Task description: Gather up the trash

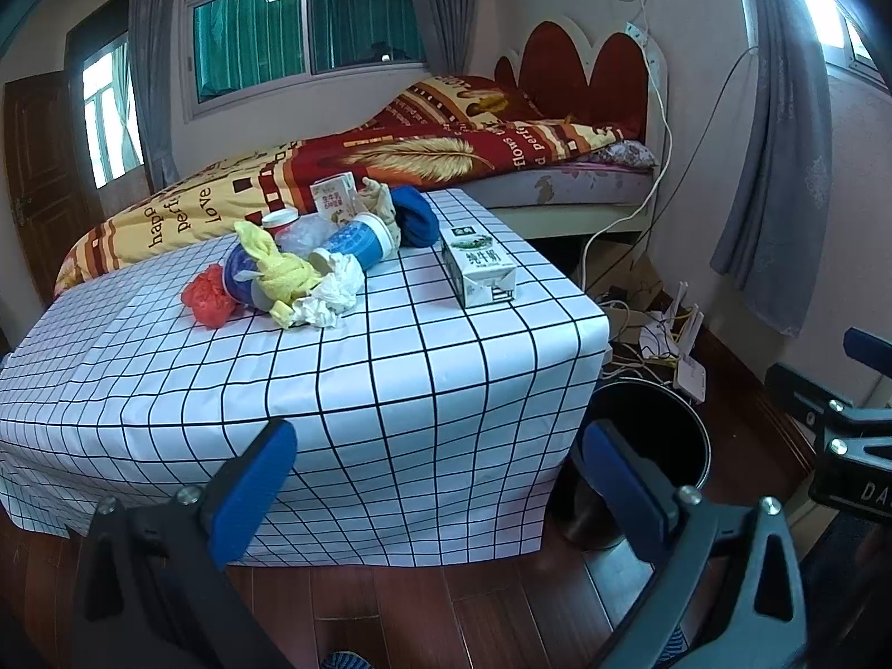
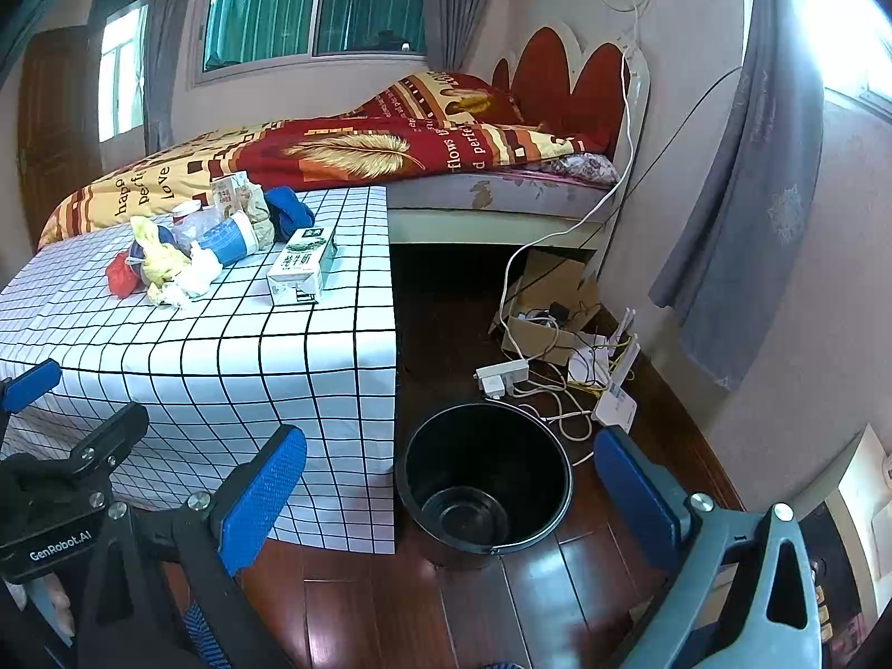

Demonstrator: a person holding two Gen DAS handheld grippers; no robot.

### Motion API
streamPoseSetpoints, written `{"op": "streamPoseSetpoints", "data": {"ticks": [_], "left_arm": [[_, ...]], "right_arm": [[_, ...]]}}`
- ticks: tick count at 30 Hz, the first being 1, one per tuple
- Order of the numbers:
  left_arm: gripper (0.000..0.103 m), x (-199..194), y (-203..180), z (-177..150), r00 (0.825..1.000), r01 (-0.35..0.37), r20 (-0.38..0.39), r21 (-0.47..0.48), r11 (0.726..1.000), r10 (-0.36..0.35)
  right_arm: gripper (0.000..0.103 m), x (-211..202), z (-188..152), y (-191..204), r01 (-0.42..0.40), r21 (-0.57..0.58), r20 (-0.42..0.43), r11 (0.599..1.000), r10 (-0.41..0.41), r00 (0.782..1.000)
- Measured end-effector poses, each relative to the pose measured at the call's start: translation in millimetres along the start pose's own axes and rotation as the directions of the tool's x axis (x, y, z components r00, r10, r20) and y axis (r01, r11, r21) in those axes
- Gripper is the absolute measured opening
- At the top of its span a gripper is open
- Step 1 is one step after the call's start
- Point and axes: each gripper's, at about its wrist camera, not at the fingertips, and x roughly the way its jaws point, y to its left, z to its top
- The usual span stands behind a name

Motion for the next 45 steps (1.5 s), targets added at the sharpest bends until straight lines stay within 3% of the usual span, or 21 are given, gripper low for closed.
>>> {"op": "streamPoseSetpoints", "data": {"ticks": [45], "left_arm": [[0.103, 0.2, 8.1, -4.5, 1.0, -0.002, 0.0, -0.017, 1.0, 0.002]], "right_arm": [[0.103, 1.9, -1.8, 0.1, 0.011, -0.006, 0.001, 1.0, -0.011, 1.0]]}}
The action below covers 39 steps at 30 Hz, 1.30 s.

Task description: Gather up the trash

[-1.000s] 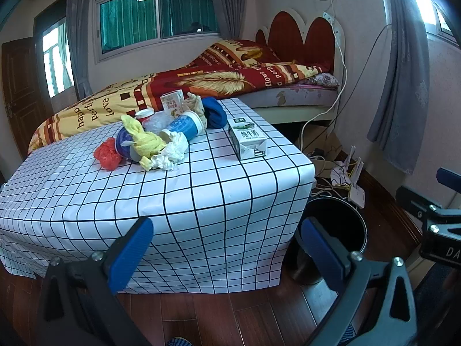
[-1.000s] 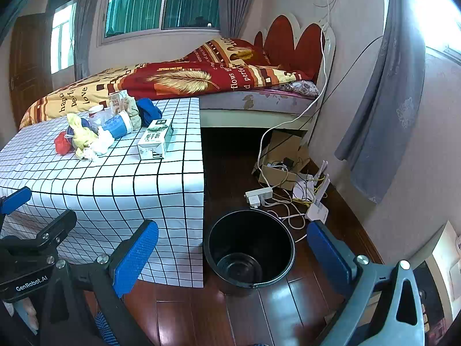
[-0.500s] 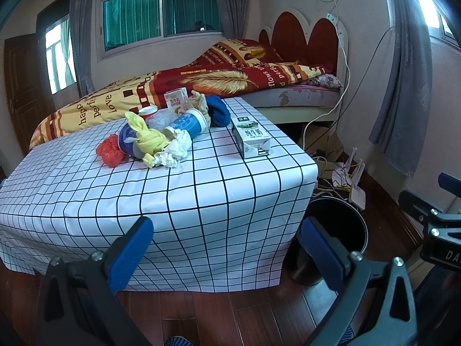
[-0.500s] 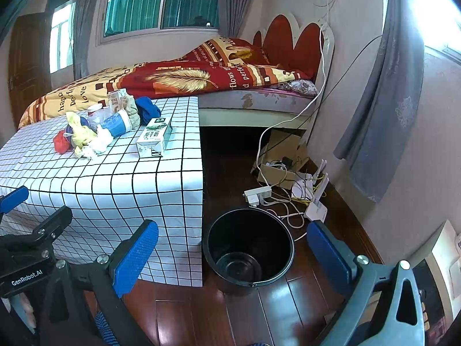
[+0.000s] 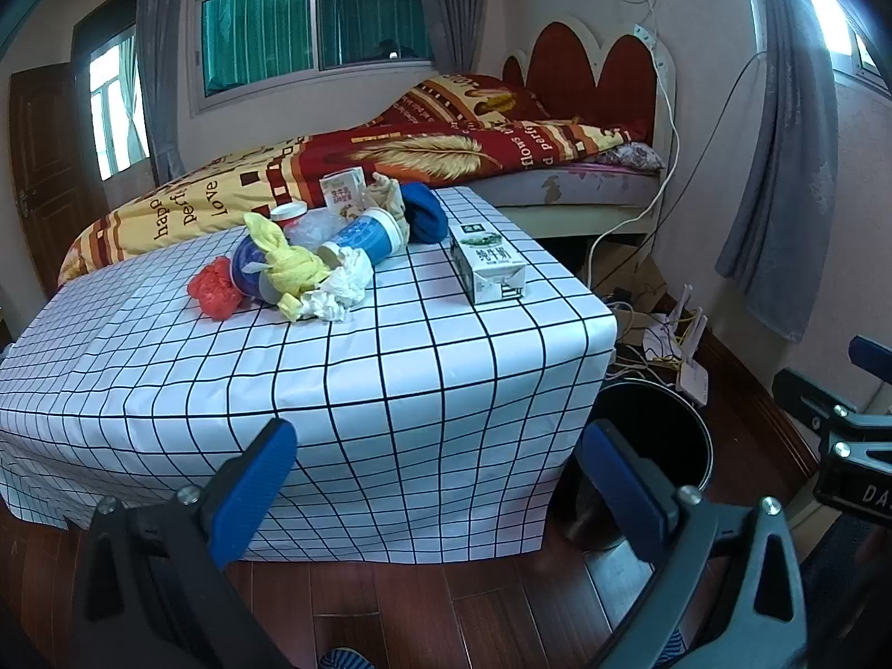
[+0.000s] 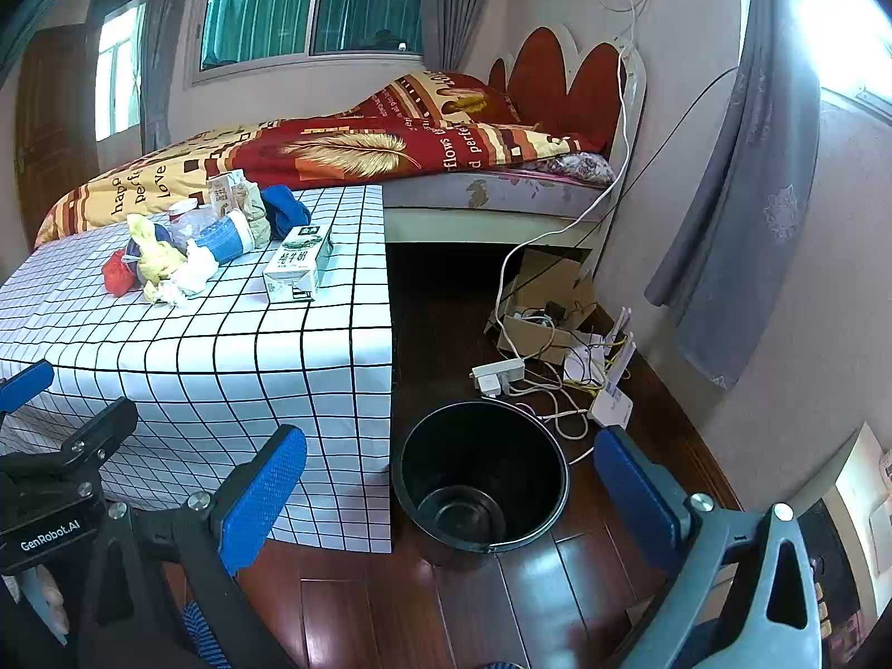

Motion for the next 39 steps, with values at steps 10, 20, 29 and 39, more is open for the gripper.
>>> {"op": "streamPoseSetpoints", "data": {"ticks": [10, 20, 29, 39], "left_arm": [[0.103, 0, 1, -1, 1.0, 0.0, -0.002, -0.002, 1.0, 0.0], [0.103, 8, 11, 4, 0.999, -0.032, -0.004, 0.002, 0.999, 0.032], [0.103, 35, 45, 27, 0.992, -0.124, 0.003, -0.023, 0.992, 0.124], [0.103, 72, 95, 40, 0.987, -0.163, -0.02, -0.078, 0.983, 0.162]], "right_arm": [[0.103, 1, -1, 0, -0.001, 0.0, -0.002, 1.0, 0.001, 1.0], [0.103, 10, -3, 11, -0.015, -0.021, -0.012, 1.0, 0.014, 1.0], [0.103, 39, 13, 39, -0.094, -0.056, -0.013, 0.994, 0.094, 0.996], [0.103, 82, 46, 79, -0.187, -0.132, 0.007, 0.973, 0.19, 0.982]]}}
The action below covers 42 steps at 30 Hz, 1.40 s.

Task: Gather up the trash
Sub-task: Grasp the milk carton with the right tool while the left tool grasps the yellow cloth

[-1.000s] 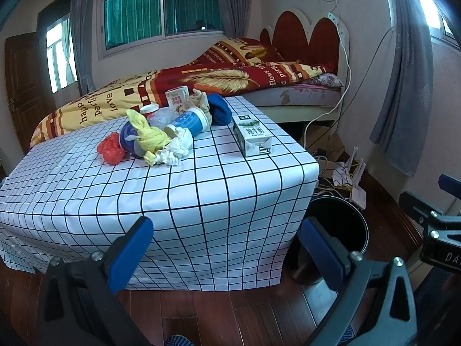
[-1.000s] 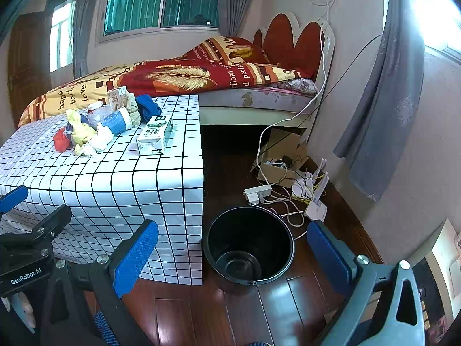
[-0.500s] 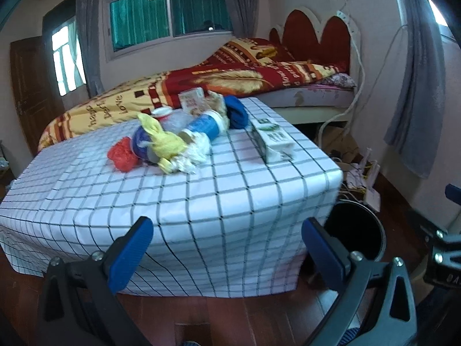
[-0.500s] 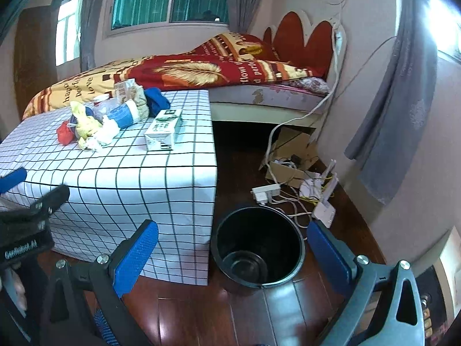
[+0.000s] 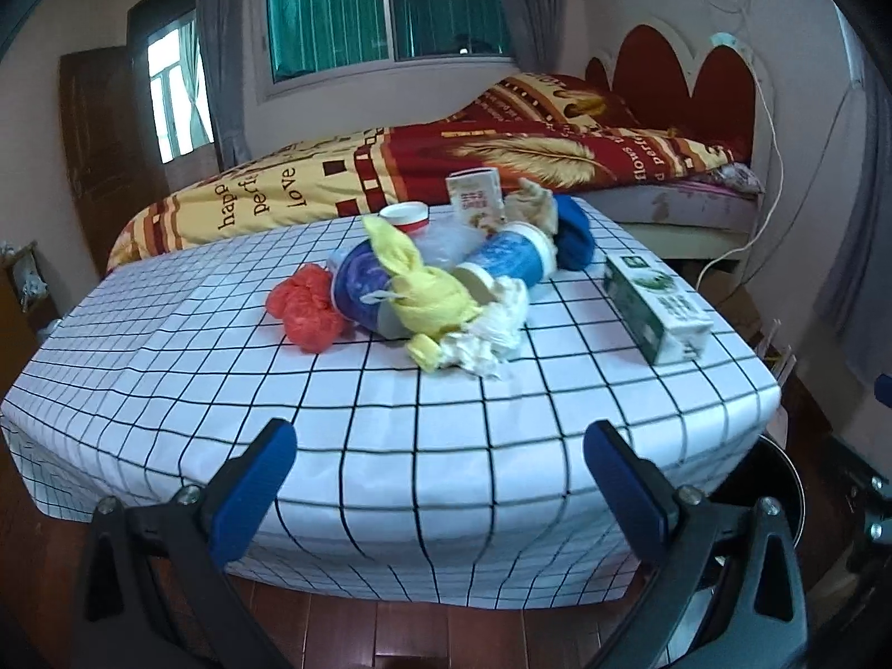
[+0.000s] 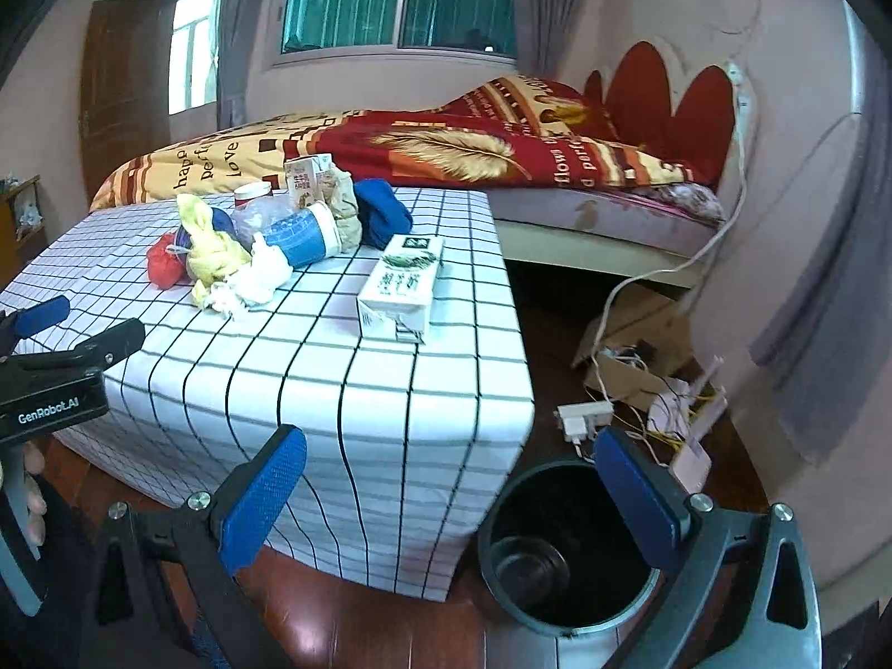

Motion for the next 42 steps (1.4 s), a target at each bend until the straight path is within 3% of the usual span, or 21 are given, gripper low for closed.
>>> {"op": "streamPoseSetpoints", "data": {"ticks": [6, 11, 18, 22, 26, 29, 31, 32, 36, 42], "left_arm": [[0.102, 32, 15, 6, 0.998, 0.037, -0.056, -0.046, 0.998, -0.04], [0.087, 48, 20, 16, 0.996, 0.063, -0.059, -0.083, 0.995, -0.068], [0.087, 72, 29, 35, 0.991, 0.115, -0.044, -0.164, 0.98, -0.124], [0.078, 87, 28, 45, 0.988, 0.141, -0.042, -0.192, 0.971, -0.152], [0.072, 101, 28, 51, 0.984, 0.159, -0.046, -0.223, 0.962, -0.174], [0.065, 110, 31, 53, 0.982, 0.166, -0.049, -0.252, 0.953, -0.184], [0.056, 116, 33, 54, 0.98, 0.168, -0.057, -0.268, 0.949, -0.19], [0.053, 118, 35, 55, 0.98, 0.168, -0.06, -0.274, 0.947, -0.192], [0.041, 117, 36, 55, 0.98, 0.17, -0.058, -0.253, 0.952, -0.191], [0.037, 98, 38, 55, 0.988, 0.147, -0.021, -0.201, 0.968, -0.154]], "right_arm": [[0.103, 36, 25, 8, -0.034, -0.006, 0.003, 0.999, 0.034, 0.999], [0.103, 63, 43, 17, -0.043, -0.017, 0.008, 0.999, 0.043, 0.999], [0.093, 104, 60, 24, -0.046, -0.024, -0.015, 0.999, 0.046, 0.999], [0.09, 123, 64, 24, -0.045, -0.015, -0.029, 0.999, 0.045, 0.999], [0.076, 139, 66, 24, -0.056, -0.001, -0.049, 0.998, 0.056, 0.997], [0.071, 147, 68, 25, -0.059, 0.01, -0.056, 0.998, 0.06, 0.997], [0.069, 150, 69, 25, -0.06, 0.01, -0.059, 0.998, 0.061, 0.996], [0.062, 152, 69, 26, -0.062, 0.01, -0.062, 0.998, 0.062, 0.996], [0.058, 153, 69, 25, -0.066, 0.011, -0.06, 0.998, 0.066, 0.996], [0.057, 141, 71, 22, -0.068, 0.013, -0.021, 0.998, 0.068, 0.997]]}}
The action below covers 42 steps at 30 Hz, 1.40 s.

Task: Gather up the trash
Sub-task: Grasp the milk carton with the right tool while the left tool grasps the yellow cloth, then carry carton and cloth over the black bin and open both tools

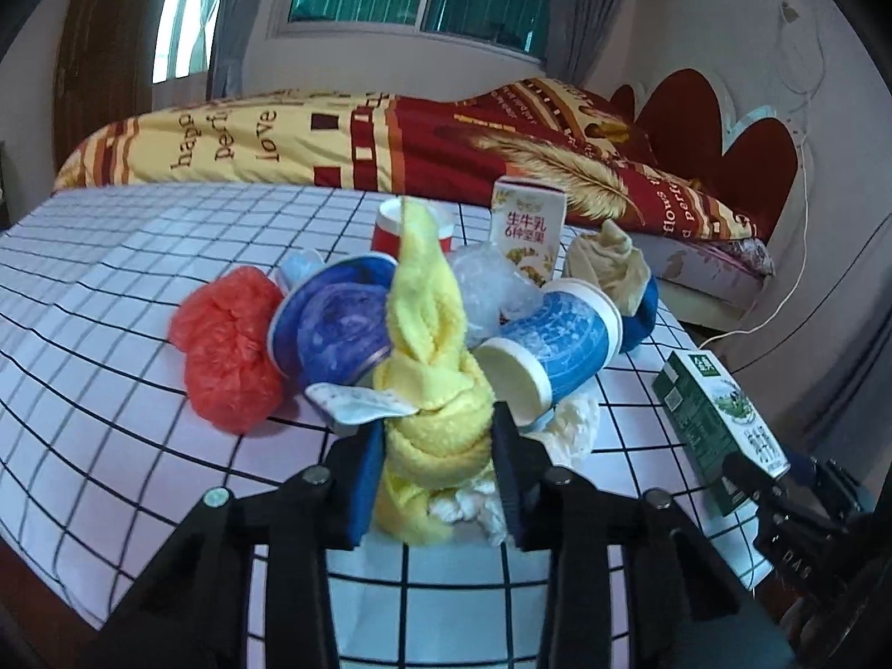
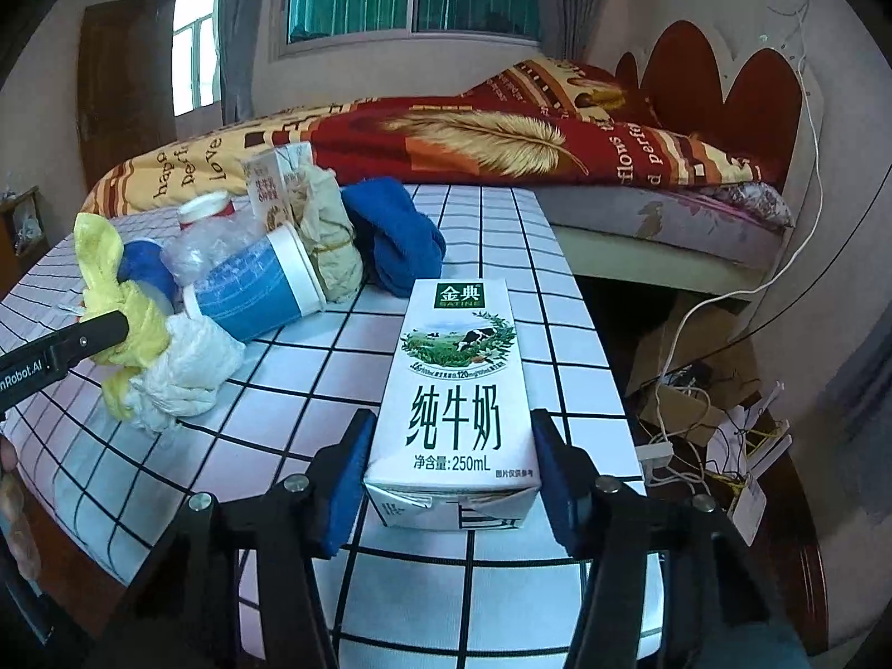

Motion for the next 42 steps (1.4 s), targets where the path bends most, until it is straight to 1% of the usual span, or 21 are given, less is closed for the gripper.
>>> {"op": "streamPoseSetpoints", "data": {"ticks": [5, 12, 17, 21, 24, 28, 33, 37, 42], "left_arm": [[0.035, -18, -1, 3, 0.999, -0.006, 0.046, 0.023, 1.0, 0.005], [0.035, -39, -12, 5, 0.997, -0.004, 0.082, 0.081, 0.997, -0.003], [0.035, -52, -11, -5, 0.996, -0.006, 0.093, 0.095, 0.995, -0.003], [0.035, -59, -12, -12, 0.995, -0.007, 0.095, 0.097, 0.995, -0.002], [0.035, -68, -16, -15, 0.994, 0.0, 0.11, 0.096, 0.995, -0.011], [0.035, -76, -36, -19, 0.992, 0.051, 0.109, 0.128, 0.99, -0.065], [0.035, -79, -75, -34, 0.984, 0.143, 0.074, 0.195, 0.97, -0.16], [0.035, -78, -109, -49, 0.972, 0.218, 0.031, 0.256, 0.942, -0.233], [0.035, -76, -149, -73, 0.95, 0.306, -0.043, 0.321, 0.896, -0.309]], "right_arm": [[0.057, -21, 2, -2, 0.004, 0.0, 0.048, 1.0, -0.004, 0.999], [0.056, -50, 5, -8, 0.008, 0.005, 0.097, 1.0, -0.008, 0.995], [0.056, -73, -4, -17, 0.026, 0.012, 0.116, 1.0, -0.027, 0.993], [0.057, -91, -15, -33, 0.049, 0.031, 0.123, 0.998, -0.053, 0.991], [0.057, -103, -25, -46, 0.074, 0.045, 0.12, 0.996, -0.079, 0.99], [0.057, -121, -41, -66, 0.115, 0.064, 0.114, 0.991, -0.121, 0.986], [0.057, -142, -67, -95, 0.163, 0.091, 0.085, 0.982, -0.171, 0.982], [0.057, -154, -89, -113, 0.192, 0.096, 0.06, 0.977, -0.198, 0.978], [0.057, -162, -118, -136, 0.206, 0.115, 0.018, 0.972, -0.21, 0.978]]}}
